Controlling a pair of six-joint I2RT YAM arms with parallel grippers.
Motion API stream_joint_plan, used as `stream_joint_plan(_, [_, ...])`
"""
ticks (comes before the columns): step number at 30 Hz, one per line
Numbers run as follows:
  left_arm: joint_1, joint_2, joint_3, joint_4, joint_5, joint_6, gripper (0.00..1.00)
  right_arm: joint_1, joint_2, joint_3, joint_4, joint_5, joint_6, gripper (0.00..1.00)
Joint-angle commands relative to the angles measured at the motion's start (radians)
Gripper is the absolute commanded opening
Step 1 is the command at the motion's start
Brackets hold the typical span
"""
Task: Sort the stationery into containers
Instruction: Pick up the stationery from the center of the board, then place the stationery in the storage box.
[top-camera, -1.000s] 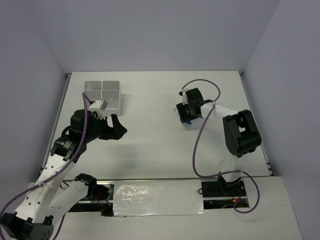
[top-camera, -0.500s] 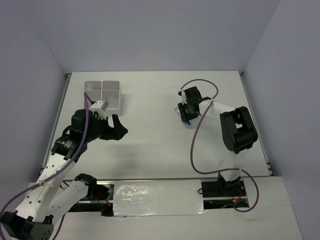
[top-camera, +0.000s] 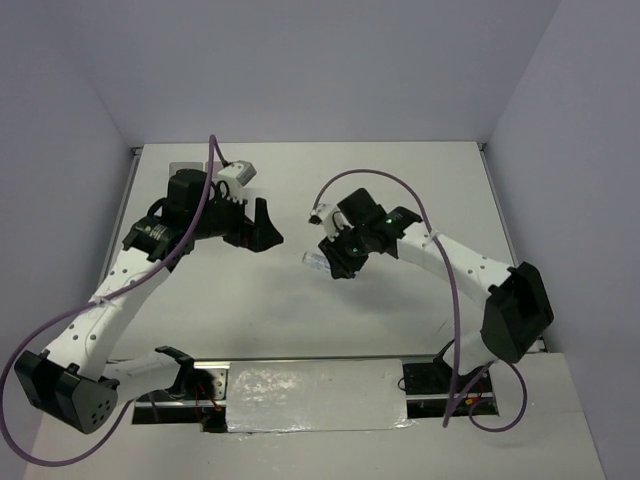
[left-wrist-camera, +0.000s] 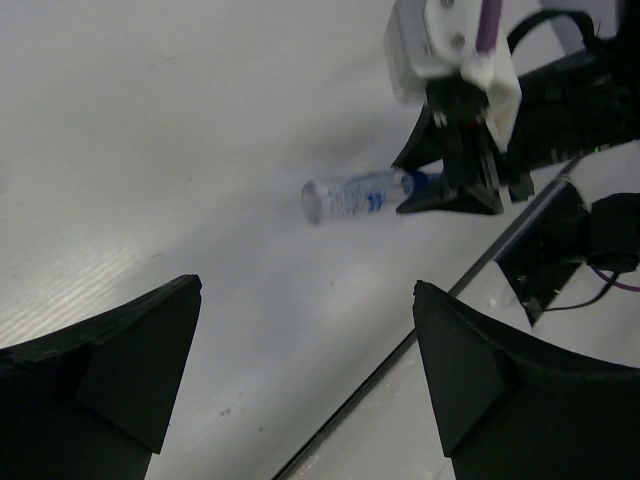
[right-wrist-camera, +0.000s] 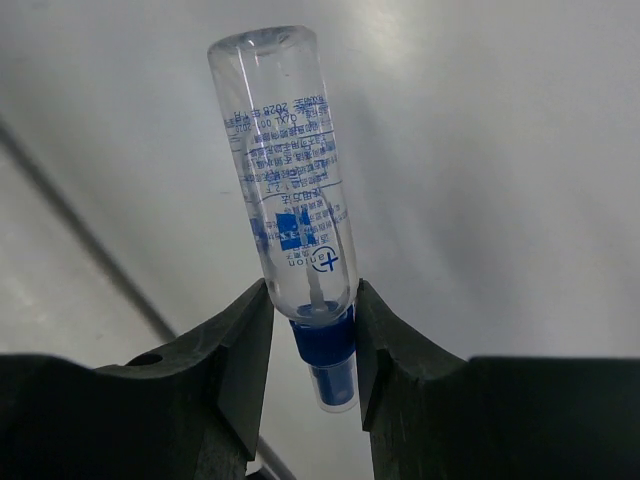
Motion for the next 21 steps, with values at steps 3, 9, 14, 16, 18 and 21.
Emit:
stream_joint_plan(3, [-0.012, -0.009, -0.032, 0.145, 0.319, -0.053, 0.99, 0.074, -0.208, 0.03, -0.045, -0.332, -0.111, 0.0])
stream_joint_plan(9, [-0.068, -0.105, -0.214, 0.409, 0.503, -0.136, 0.99, 0.093, -0.323, 0.036, -0.007, -0.469, -0.152, 0.0])
stream_joint_plan(14, [-0.156, -0.125, -0.299, 0.552, 0.541, -0.205, 0.99, 0.113, -0.322, 0.073, 0.0, -0.482, -0.132, 0.0])
stream_joint_plan(16, [-0.196, -0.119, -0.304, 0.562, 0.535, -0.218, 0.99, 0.121, -0.316, 0.093, -0.01, -0.471, -0.128, 0.0])
stream_joint_plan(18, [-0.217, -0.114, -0.302, 0.579, 0.519, -0.21, 0.99, 0.125, -0.316, 0.106, -0.017, -0.463, -0.123, 0.0])
stream_joint_plan(21, [-0.249, -0.103, -0.303, 0.575, 0.482, -0.19, 0.93, 0.125, -0.333, 0.106, -0.005, -0.465, -0.118, 0.0])
